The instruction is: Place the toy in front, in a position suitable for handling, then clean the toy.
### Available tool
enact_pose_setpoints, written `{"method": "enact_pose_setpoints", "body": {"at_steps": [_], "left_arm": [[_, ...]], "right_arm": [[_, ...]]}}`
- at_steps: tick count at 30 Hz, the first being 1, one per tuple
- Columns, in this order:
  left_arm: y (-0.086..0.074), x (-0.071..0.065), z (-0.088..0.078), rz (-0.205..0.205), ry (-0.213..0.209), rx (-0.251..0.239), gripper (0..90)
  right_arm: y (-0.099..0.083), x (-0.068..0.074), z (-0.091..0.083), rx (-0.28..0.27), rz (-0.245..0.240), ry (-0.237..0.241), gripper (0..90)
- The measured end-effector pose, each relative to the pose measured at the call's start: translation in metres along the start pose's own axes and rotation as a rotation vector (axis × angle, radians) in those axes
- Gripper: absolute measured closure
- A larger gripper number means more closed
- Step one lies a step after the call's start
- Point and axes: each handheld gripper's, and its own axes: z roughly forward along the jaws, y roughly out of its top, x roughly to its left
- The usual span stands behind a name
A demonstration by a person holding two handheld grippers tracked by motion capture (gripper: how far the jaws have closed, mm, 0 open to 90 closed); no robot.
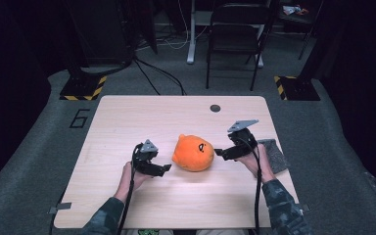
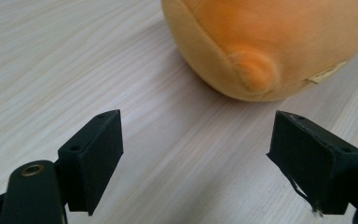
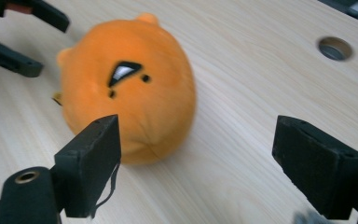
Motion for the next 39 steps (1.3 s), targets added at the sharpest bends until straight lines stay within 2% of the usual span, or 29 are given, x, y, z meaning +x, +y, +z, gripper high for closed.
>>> {"method": "enact_pose_setpoints", "body": {"at_steps": [1,5,6,8,9,10,12,15,17,20,21,23,25,27,29,31,32,34,35,39], "left_arm": [[0.002,-0.002,0.001,0.005,-0.009,-0.006,17.4],[0.006,-0.006,0.001,0.013,-0.016,-0.018,19.2],[0.006,-0.006,0.001,0.013,-0.016,-0.018,19.7],[0.008,-0.008,0.001,0.018,-0.015,-0.035,20.6],[0.009,-0.010,0.002,0.015,-0.021,-0.043,23.4],[0.010,-0.011,0.003,0.013,-0.021,-0.049,24.5],[0.013,-0.014,0.005,0.021,-0.018,-0.054,27.7],[0.015,-0.018,0.006,0.030,-0.017,-0.055,30.1],[0.017,-0.021,0.006,0.047,-0.021,-0.049,31.3],[0.018,-0.023,0.006,0.059,-0.021,-0.046,36.5],[0.018,-0.024,0.007,0.053,-0.015,-0.059,38.4],[0.018,-0.023,0.008,0.048,-0.019,-0.056,41.8],[0.017,-0.023,0.009,0.059,-0.025,-0.052,45.4],[0.017,-0.023,0.010,0.070,-0.030,-0.049,47.6],[0.017,-0.024,0.011,0.068,-0.031,-0.055,52.4],[0.018,-0.024,0.011,0.073,-0.032,-0.046,53.4],[0.017,-0.026,0.011,0.072,-0.013,-0.043,57.8],[0.017,-0.026,0.011,0.069,-0.011,-0.047,59.5],[0.016,-0.026,0.010,0.062,-0.012,-0.040,63.4],[0.015,-0.026,0.010,0.065,-0.003,-0.042,68.8]], "right_arm": [[-0.007,-0.007,-0.006,0.013,0.028,-0.053,15.2],[-0.027,-0.020,-0.019,0.033,0.100,-0.163,15.8],[-0.027,-0.020,-0.019,0.033,0.100,-0.163,15.8],[-0.038,-0.028,-0.027,0.037,0.144,-0.194,15.9],[-0.047,-0.035,-0.032,0.034,0.176,-0.242,15.9],[-0.051,-0.038,-0.033,0.030,0.198,-0.256,16.1],[-0.057,-0.042,-0.035,0.029,0.228,-0.260,16.1],[-0.062,-0.047,-0.035,0.024,0.247,-0.261,16.2],[-0.065,-0.048,-0.035,0.043,0.234,-0.281,16.3],[-0.071,-0.052,-0.032,0.070,0.251,-0.296,16.2],[-0.073,-0.053,-0.031,0.082,0.251,-0.305,16.1],[-0.074,-0.054,-0.030,0.089,0.260,-0.307,16.0],[-0.077,-0.057,-0.029,0.102,0.269,-0.314,16.0],[-0.082,-0.062,-0.030,0.112,0.308,-0.331,15.8],[-0.086,-0.067,-0.030,0.112,0.319,-0.343,15.7],[-0.088,-0.068,-0.029,0.121,0.329,-0.351,15.6],[-0.093,-0.071,-0.025,0.141,0.330,-0.357,15.5],[-0.095,-0.073,-0.023,0.153,0.331,-0.364,15.5],[-0.099,-0.076,-0.018,0.168,0.339,-0.368,15.4],[-0.102,-0.080,-0.013,0.187,0.370,-0.374,15.3]]}}
